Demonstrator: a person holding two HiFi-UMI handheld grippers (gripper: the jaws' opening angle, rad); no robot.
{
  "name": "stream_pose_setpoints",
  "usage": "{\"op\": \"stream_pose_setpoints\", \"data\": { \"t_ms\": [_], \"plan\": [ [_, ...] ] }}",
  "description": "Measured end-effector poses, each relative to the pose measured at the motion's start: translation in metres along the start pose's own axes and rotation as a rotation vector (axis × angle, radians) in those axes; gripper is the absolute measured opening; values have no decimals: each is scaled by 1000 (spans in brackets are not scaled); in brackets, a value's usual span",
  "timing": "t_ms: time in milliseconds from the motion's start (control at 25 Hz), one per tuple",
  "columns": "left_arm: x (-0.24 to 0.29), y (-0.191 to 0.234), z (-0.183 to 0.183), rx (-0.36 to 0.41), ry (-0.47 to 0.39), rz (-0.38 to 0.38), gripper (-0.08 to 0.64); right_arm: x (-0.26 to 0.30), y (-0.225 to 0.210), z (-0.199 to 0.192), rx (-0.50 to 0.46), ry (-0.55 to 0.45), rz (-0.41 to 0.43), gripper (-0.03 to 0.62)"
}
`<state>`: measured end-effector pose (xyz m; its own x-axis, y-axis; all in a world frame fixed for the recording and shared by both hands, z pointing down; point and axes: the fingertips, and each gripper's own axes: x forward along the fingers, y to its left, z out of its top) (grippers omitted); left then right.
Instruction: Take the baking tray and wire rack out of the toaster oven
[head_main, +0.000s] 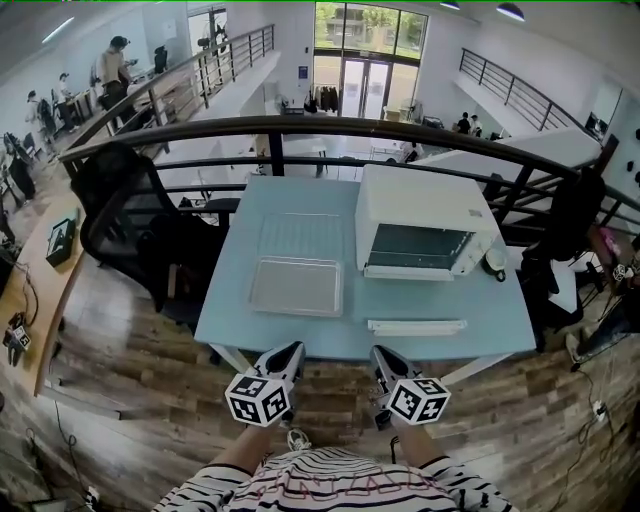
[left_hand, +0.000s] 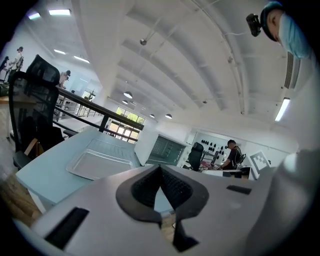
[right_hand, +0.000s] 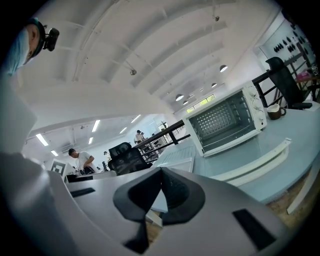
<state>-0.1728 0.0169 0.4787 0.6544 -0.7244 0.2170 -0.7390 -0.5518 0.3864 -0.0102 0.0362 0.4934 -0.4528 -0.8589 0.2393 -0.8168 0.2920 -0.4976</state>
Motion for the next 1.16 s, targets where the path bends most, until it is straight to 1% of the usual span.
{"op": "stream_pose_setpoints", "data": {
  "t_ms": [280, 520, 960, 1160],
  "plan": [
    [-11, -48, -20, 69, -18, 53, 23, -46, -16, -7, -34, 5, 26, 27],
    [-25, -74, -34, 91, -30, 96, 23, -74, -23, -9, -30, -7, 43, 26],
    [-35, -110, -59, 76, -48, 126, 23, -106, -27, -17, -28, 9, 78, 26],
    [-34, -120, -62, 65, -61, 121, 23, -114, -30, -16, -32, 8, 79, 26]
  ]
}}
